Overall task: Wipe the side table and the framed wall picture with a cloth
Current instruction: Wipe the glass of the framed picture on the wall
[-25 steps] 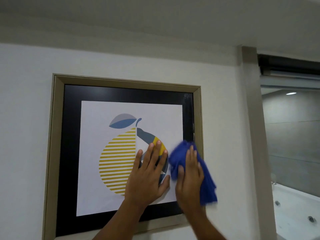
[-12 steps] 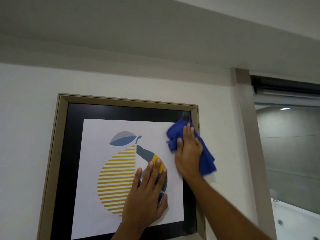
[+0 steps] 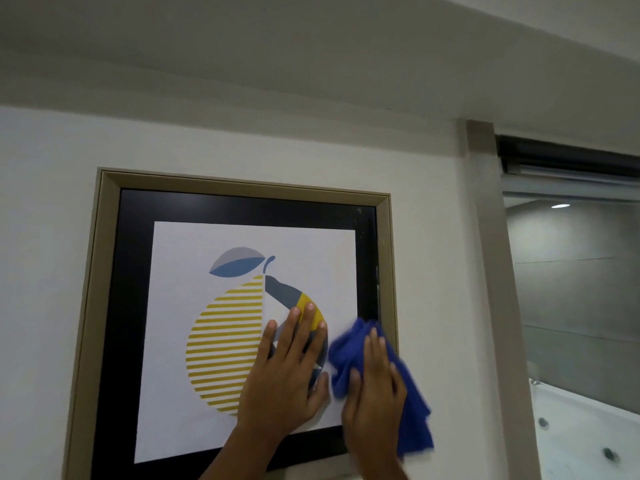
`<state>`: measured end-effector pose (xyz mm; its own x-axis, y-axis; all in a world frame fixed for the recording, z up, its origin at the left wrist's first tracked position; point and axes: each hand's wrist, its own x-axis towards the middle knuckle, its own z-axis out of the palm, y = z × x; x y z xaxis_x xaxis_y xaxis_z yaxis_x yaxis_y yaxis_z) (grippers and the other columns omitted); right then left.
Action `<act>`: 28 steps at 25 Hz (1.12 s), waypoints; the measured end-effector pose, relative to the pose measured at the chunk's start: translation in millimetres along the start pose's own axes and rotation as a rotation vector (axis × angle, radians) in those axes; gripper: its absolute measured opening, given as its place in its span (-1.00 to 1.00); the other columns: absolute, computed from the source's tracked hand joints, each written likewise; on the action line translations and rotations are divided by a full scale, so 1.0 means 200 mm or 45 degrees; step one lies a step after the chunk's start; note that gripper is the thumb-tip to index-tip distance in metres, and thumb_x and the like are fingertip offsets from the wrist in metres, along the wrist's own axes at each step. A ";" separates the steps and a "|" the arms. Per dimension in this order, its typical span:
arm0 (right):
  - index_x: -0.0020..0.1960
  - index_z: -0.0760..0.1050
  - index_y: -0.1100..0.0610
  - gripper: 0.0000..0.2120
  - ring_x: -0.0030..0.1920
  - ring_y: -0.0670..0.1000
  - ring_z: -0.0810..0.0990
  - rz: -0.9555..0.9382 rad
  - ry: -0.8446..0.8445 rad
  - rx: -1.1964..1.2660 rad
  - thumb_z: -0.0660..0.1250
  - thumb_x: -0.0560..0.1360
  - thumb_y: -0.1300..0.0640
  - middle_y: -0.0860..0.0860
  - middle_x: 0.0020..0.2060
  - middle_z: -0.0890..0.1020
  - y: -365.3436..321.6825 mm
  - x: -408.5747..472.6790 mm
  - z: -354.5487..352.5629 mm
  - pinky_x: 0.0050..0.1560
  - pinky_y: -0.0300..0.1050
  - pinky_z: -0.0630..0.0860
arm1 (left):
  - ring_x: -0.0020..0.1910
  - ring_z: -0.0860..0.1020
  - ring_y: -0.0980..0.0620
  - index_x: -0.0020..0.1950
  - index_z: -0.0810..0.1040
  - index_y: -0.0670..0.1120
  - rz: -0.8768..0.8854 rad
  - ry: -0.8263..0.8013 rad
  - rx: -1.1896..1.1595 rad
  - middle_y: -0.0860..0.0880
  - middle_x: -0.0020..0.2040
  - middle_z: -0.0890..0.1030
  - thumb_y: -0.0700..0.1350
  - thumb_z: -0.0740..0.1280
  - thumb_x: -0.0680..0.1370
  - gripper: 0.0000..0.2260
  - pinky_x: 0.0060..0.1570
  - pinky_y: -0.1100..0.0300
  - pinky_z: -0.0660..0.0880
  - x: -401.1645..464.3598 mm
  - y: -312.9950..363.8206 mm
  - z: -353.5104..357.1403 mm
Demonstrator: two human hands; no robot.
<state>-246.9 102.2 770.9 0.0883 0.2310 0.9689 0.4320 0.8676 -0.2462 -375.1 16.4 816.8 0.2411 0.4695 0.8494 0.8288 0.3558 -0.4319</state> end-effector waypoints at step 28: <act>0.58 -0.23 0.07 -0.48 -0.03 0.12 0.70 0.006 -0.104 -0.046 -0.31 0.68 -0.10 0.27 0.10 0.64 0.00 -0.14 -0.05 -0.25 -0.11 0.61 | 0.59 0.13 -0.24 0.59 0.21 -0.14 0.002 0.002 0.028 -0.21 0.61 0.16 0.20 0.15 0.56 -0.32 0.52 -0.24 0.07 0.00 0.01 -0.01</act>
<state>-240.4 91.3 743.4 0.0175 0.2716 0.9622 0.4642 0.8502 -0.2484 -372.8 15.7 817.1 0.2432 0.4691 0.8490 0.8170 0.3727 -0.4399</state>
